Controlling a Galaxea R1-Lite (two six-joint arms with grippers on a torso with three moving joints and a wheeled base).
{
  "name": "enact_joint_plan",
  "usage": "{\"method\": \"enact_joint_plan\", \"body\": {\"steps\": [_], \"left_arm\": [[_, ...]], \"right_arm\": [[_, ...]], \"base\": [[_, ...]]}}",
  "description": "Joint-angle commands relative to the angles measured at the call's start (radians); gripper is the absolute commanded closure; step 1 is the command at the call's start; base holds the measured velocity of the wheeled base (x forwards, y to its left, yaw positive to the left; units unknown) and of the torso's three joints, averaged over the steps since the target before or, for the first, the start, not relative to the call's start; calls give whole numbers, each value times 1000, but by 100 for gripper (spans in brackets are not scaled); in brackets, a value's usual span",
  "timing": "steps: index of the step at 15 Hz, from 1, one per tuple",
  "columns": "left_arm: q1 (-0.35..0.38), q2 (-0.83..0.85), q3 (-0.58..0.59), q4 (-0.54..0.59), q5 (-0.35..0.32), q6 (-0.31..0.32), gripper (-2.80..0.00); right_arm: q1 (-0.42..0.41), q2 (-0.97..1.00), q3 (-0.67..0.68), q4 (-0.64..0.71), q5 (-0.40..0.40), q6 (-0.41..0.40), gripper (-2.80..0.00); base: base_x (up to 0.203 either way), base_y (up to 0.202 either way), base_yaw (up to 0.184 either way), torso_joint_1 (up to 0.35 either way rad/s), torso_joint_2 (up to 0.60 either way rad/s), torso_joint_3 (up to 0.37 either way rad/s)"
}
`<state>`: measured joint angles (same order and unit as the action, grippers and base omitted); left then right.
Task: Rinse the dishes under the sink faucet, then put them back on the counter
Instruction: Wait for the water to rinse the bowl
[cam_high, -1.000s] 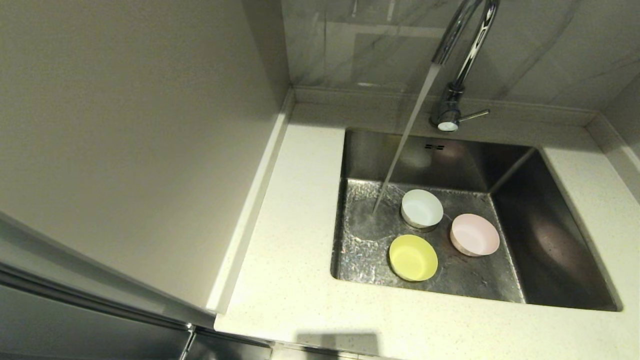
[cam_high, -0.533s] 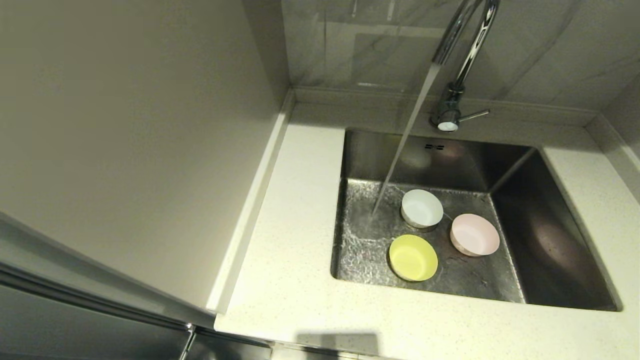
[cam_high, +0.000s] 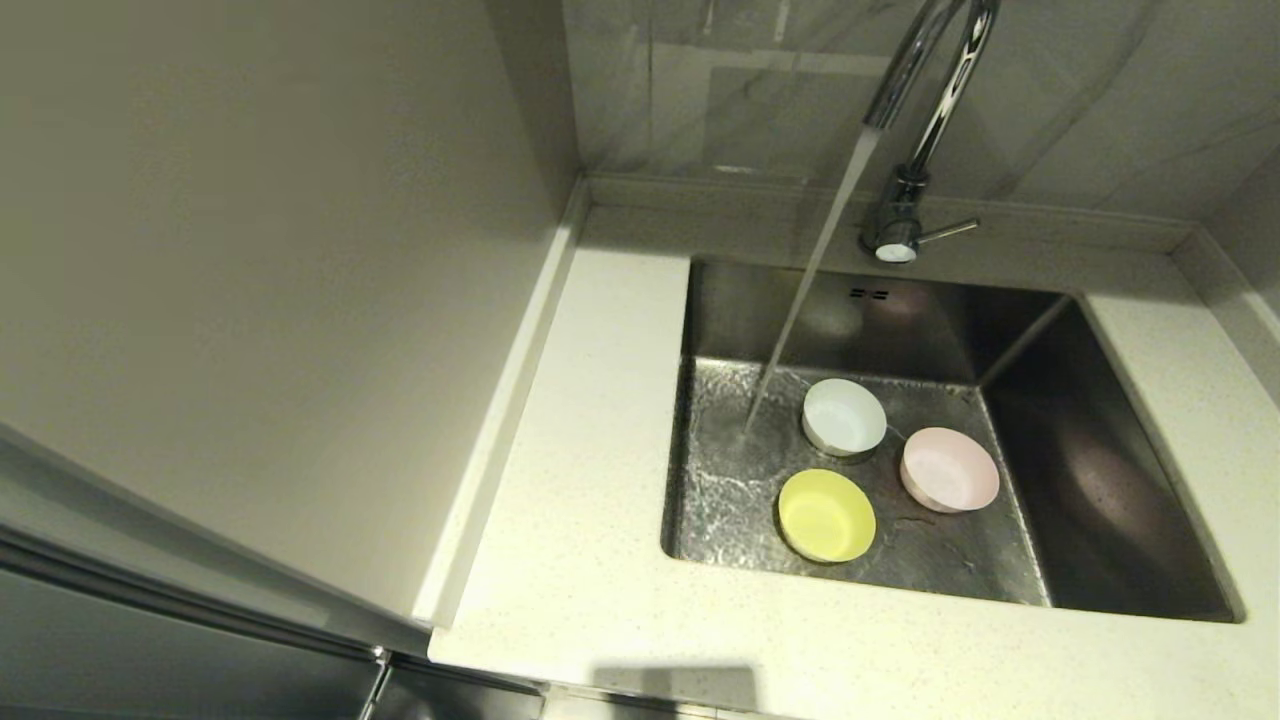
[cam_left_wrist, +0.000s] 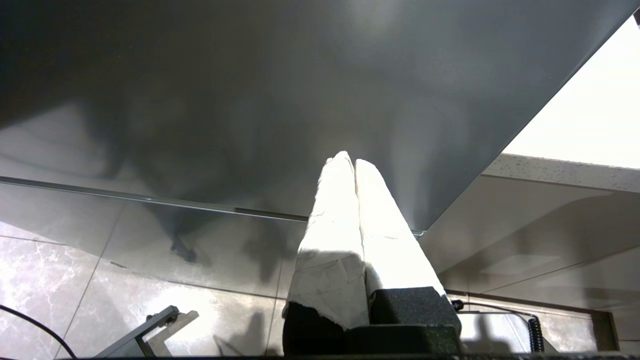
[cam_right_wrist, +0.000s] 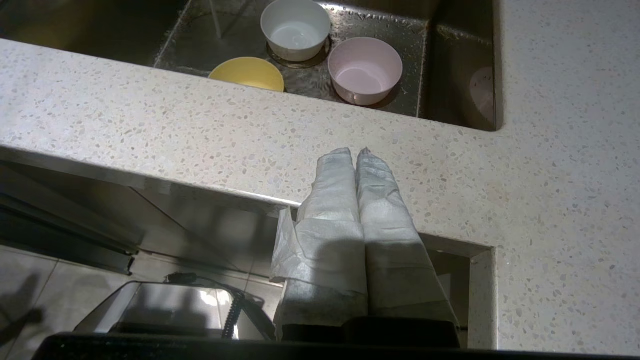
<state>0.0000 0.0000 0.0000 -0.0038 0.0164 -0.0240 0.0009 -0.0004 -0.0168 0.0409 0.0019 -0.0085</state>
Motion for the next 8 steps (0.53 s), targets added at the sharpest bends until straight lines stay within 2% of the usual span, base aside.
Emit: {"method": "enact_joint_plan", "body": {"steps": [1, 8], "left_arm": [[0, -2, 0, -1, 0, -1, 0], [0, -2, 0, -1, 0, -1, 0]], "right_arm": [[1, 0, 0, 0, 0, -1, 0], [1, 2, 0, 1, 0, -1, 0]], "base": [[0, 0, 0, 0, 0, 0], [0, 0, 0, 0, 0, 0]]}}
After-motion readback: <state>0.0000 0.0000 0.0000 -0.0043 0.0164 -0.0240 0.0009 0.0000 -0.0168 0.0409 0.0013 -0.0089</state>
